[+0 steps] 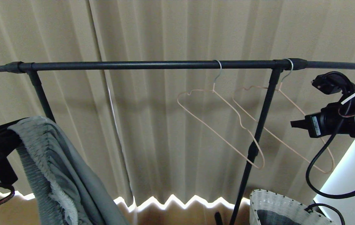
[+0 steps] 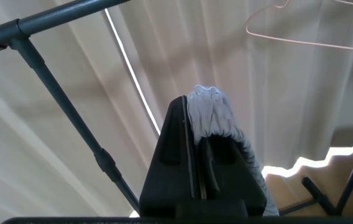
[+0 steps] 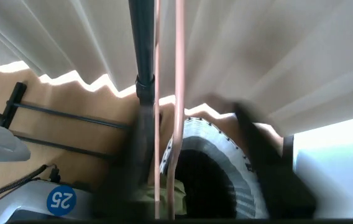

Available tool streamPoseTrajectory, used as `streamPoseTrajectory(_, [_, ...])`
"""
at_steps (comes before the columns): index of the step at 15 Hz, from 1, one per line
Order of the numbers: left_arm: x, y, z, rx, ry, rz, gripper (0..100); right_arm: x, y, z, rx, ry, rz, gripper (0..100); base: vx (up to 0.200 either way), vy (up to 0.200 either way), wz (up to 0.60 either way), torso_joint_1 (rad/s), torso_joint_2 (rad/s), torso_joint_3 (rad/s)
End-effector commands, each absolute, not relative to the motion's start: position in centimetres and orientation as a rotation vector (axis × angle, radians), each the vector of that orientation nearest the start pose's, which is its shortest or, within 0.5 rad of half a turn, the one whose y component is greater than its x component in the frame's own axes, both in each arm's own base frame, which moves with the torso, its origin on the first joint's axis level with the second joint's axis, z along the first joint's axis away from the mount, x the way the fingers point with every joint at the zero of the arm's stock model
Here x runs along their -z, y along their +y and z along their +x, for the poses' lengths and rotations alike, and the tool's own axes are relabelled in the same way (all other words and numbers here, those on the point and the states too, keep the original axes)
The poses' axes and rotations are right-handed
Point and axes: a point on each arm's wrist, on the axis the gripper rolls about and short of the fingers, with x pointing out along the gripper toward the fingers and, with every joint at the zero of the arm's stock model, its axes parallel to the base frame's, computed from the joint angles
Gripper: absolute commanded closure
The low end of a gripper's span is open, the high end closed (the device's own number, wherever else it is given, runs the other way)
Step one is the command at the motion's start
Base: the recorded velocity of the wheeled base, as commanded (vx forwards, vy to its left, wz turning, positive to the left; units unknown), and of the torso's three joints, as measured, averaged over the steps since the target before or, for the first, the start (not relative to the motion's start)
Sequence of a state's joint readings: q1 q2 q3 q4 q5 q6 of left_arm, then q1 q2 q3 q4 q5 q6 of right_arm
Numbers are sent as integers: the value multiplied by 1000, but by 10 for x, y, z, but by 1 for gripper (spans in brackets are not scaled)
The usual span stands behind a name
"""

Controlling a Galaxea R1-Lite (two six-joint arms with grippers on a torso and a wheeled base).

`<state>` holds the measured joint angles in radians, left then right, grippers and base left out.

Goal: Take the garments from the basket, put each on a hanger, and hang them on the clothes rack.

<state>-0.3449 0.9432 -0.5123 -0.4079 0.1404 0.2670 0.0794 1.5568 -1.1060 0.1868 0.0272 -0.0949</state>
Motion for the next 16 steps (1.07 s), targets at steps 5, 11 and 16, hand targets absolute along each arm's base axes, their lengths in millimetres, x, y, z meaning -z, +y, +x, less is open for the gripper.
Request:
streamPoseTrajectory(5, [-237,-36,109,205,-13,273,100,-233,22,264,-135,624,-106,100,0,0,0,0,0,0])
streamPoseTrajectory(11, [-237,-36,109,205,-11,273,100,-252,19,245,-111,552,-51,100,0,0,0,0,0,0])
streamPoseTrajectory(16, [-237,-36,110,205,-11,289,100,-263,18,232,-106,503,-44,100,0,0,0,0,0,0])
